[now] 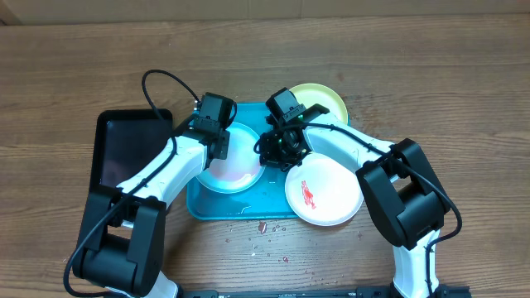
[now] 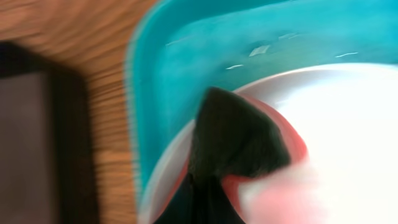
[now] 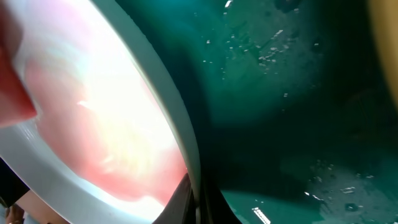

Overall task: Clean dirty plates on tray and stack at the side
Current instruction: 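Scrub the light-blue plate with the sponge while right gripper holds rim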

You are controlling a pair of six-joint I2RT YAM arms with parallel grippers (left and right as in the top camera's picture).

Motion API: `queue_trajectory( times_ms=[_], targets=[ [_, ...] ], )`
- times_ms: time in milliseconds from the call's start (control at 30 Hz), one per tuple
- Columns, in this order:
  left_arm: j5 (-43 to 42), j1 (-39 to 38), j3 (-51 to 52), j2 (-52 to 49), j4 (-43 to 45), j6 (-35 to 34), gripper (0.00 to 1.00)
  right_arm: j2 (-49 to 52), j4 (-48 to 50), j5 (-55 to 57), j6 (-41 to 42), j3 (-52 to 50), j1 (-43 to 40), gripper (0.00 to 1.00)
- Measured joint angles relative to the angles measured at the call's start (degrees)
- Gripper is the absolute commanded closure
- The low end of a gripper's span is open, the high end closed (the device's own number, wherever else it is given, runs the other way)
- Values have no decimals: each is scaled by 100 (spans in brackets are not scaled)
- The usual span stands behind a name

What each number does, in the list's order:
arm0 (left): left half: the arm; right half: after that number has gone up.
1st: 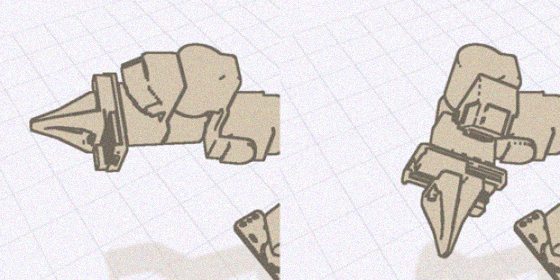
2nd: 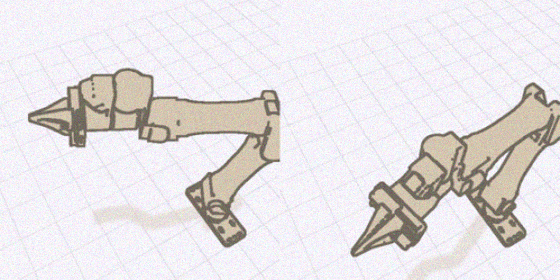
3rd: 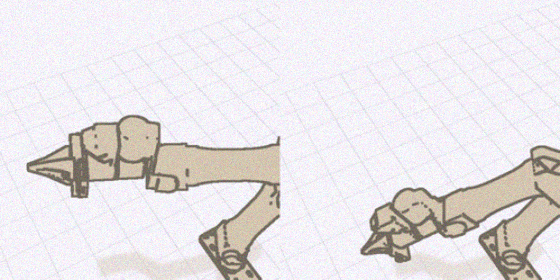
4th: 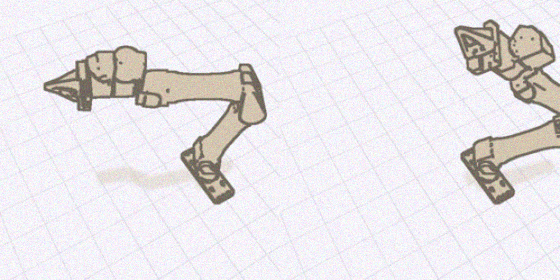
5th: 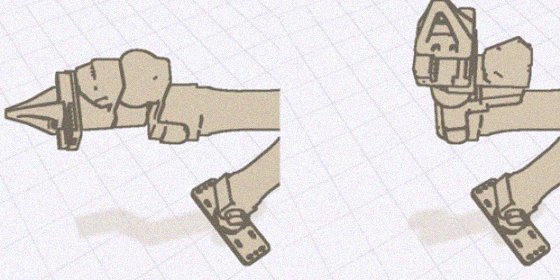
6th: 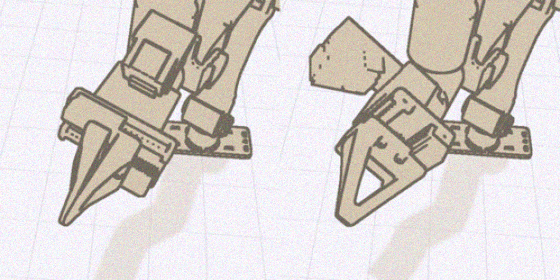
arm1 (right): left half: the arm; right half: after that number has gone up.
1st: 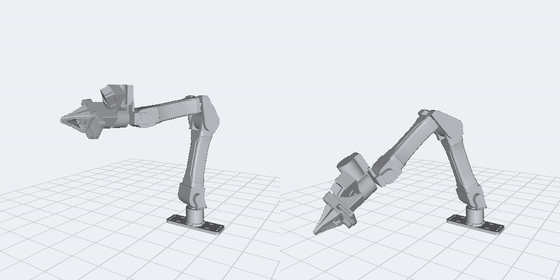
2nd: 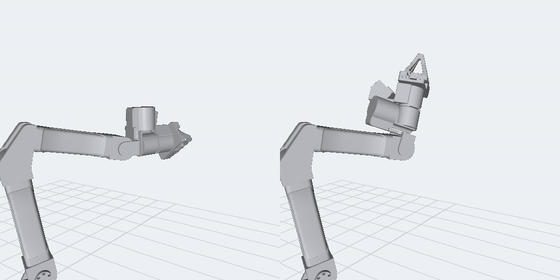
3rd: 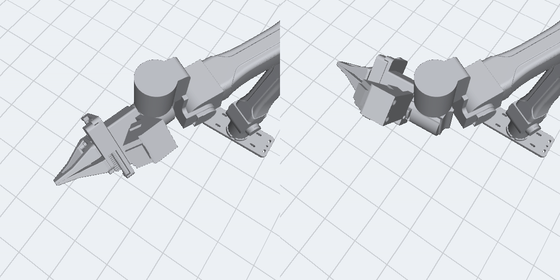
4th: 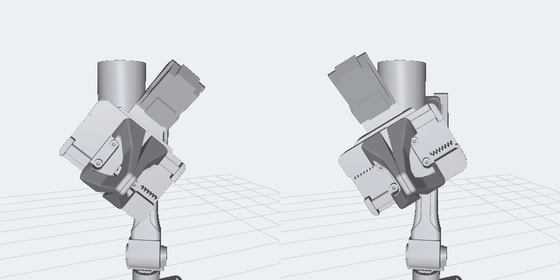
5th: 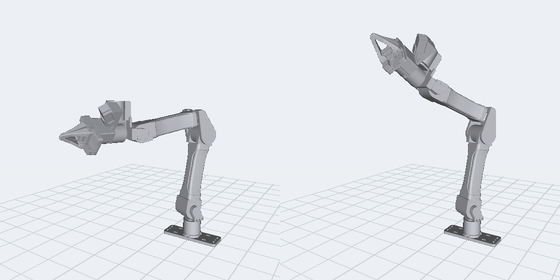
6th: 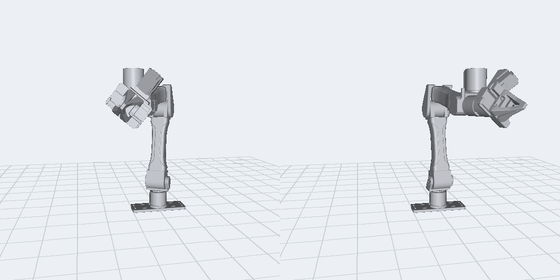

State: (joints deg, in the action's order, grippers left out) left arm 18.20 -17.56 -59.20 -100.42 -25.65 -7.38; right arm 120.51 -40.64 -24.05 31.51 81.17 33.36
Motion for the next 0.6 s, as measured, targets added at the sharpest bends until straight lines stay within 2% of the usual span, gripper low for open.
queue_trajectory(
  times_ms=[67,100,133,300,467,600],
  targets=[
    [-693,4,0,0,85,162,96,0,-2,7,0,0,-7,96],
    [-1606,20,0,0,85,450,96,0,-13,7,-4,0,-7,96],
    [-2085,22,-4,0,13,610,96,0,-20,7,-13,0,-7,96],
    [-3547,31,-4,0,-662,1198,96,0,-48,0,-68,0,-4,96],
    [-3779,83,-4,0,-1257,1617,96,0,-52,-9,-81,0,-2,96],
    [-3187,160,-4,0,-1281,1587,96,0,-48,-17,-81,0,4,96]
  ],
)
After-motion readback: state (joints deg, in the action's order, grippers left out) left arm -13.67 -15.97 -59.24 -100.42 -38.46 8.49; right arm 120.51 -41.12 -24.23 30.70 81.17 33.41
